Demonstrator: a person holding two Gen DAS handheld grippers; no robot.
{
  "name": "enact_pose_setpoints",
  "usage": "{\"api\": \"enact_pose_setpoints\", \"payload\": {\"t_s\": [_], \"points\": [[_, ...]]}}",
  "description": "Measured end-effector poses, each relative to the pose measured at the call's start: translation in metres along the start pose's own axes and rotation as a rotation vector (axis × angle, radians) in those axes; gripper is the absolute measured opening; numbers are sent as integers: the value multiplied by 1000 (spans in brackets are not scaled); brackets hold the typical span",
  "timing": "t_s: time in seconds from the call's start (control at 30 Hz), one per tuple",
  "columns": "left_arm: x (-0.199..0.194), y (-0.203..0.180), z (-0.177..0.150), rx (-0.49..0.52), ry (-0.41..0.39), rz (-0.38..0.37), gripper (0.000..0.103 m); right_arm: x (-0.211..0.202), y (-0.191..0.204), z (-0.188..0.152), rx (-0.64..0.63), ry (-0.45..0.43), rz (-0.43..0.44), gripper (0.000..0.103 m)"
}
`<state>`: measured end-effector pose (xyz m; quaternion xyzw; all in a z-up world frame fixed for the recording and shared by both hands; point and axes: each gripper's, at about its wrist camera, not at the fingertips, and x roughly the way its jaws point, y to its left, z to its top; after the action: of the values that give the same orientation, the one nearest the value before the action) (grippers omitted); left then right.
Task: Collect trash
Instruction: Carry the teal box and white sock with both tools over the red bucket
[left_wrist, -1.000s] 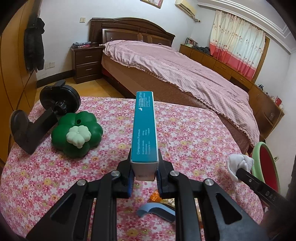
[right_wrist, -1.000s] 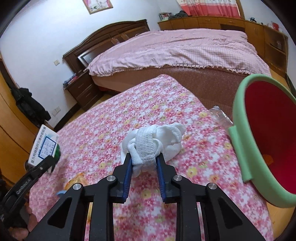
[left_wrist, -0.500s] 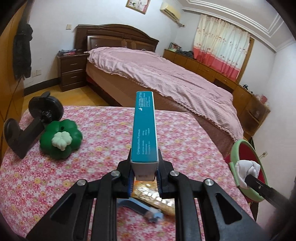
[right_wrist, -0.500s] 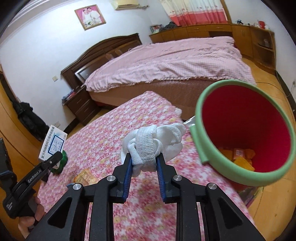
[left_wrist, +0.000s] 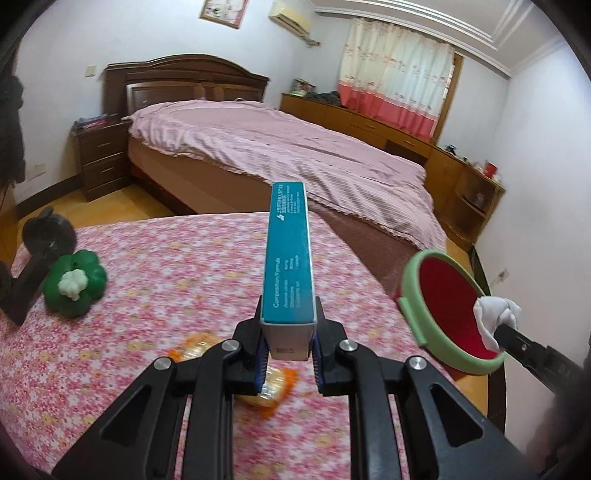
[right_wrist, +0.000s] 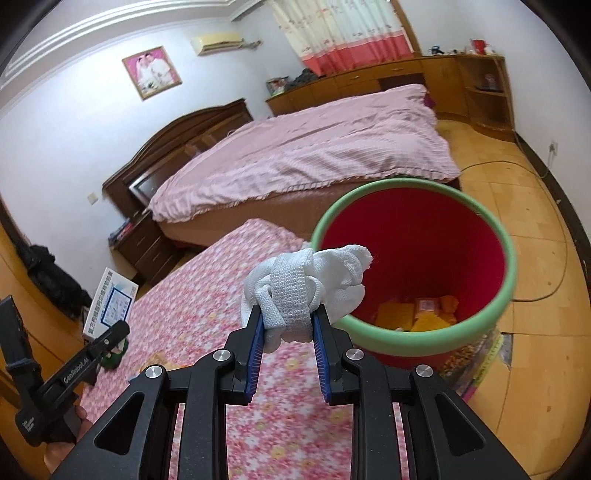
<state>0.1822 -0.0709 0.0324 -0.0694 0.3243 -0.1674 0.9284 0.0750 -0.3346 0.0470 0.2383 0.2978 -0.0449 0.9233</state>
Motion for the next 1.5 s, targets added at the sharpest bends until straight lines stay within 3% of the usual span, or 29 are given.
{"api": "enact_pose_setpoints", "payload": {"t_s": [0.3,0.6,0.87,1.5], "points": [[-6,-43,-2,36,40,-95,19,-27,-30,1,60,-41,-1,25],[0,-87,0,94,65,-142,19,-39,-54,3,107,-70,8,25],[25,-123,0,136,137,-228,19,-38,-83,4,159,-66,-2,25],[96,-181,-20,195,246,-272,19,-24,-129,10,202,-62,-30,25]]}}
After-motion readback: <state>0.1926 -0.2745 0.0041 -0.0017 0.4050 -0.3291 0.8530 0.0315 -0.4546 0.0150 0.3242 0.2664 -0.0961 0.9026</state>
